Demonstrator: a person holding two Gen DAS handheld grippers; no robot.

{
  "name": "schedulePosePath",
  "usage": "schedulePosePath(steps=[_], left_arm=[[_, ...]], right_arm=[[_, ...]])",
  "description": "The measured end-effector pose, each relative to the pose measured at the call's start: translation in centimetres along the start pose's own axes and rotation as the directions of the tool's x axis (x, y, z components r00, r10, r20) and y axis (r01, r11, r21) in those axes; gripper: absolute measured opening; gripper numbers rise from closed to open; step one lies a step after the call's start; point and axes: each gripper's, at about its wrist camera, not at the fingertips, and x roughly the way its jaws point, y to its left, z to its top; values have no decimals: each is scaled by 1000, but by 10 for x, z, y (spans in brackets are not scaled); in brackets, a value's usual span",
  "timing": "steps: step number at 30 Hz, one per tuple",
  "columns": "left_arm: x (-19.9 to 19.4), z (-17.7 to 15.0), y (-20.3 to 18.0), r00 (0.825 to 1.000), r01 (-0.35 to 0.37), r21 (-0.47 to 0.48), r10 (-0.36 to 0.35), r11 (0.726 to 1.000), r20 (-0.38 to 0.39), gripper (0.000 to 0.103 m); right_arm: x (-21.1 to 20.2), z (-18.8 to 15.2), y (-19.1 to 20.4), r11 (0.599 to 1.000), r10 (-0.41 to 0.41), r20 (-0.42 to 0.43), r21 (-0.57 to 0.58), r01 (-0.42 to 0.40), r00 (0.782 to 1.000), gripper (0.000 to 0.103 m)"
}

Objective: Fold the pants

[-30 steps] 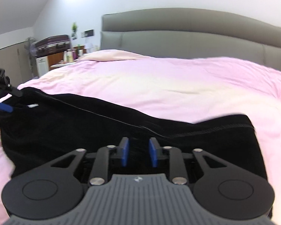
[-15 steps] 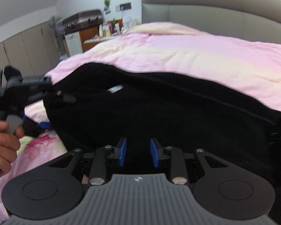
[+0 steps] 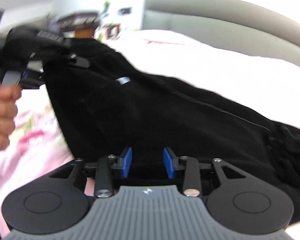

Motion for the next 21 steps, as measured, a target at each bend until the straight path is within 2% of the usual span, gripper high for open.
schedulePosePath(steps=[3, 6, 9, 14, 16, 19, 20, 21], left_arm=[[-3, -4, -48, 1000, 23, 182, -26, 983, 13, 44], [8, -21, -96, 999, 32, 356, -34, 934, 0, 45], [33, -49, -141, 999, 31, 528, -15, 849, -34, 46], [65, -99, -193, 991, 74, 687, 23, 723, -131, 49], [73, -125, -209, 978, 122, 729, 45, 673, -205, 52], [96, -164, -216, 933, 220, 758, 95, 614, -347, 58], [100, -175, -217, 933, 225, 781, 101, 583, -345, 61], [98, -185, -221, 945, 206, 823, 110, 530, -308, 63]], right_arm=[[-31, 5, -37, 996, -23, 57, 92, 17, 998, 42], [-62, 8, -79, 977, -102, 117, 198, 77, 988, 46], [-91, 7, -117, 943, -170, 162, 313, 113, 972, 46], [-124, -6, -168, 869, -256, 187, 474, 141, 949, 46], [-126, -11, -180, 836, -264, 181, 533, 131, 947, 46], [-127, -15, -192, 800, -249, 176, 592, 100, 952, 46], [-126, -15, -195, 798, -244, 173, 595, 96, 954, 46], [-127, -17, -196, 801, -242, 169, 591, 98, 955, 46]])
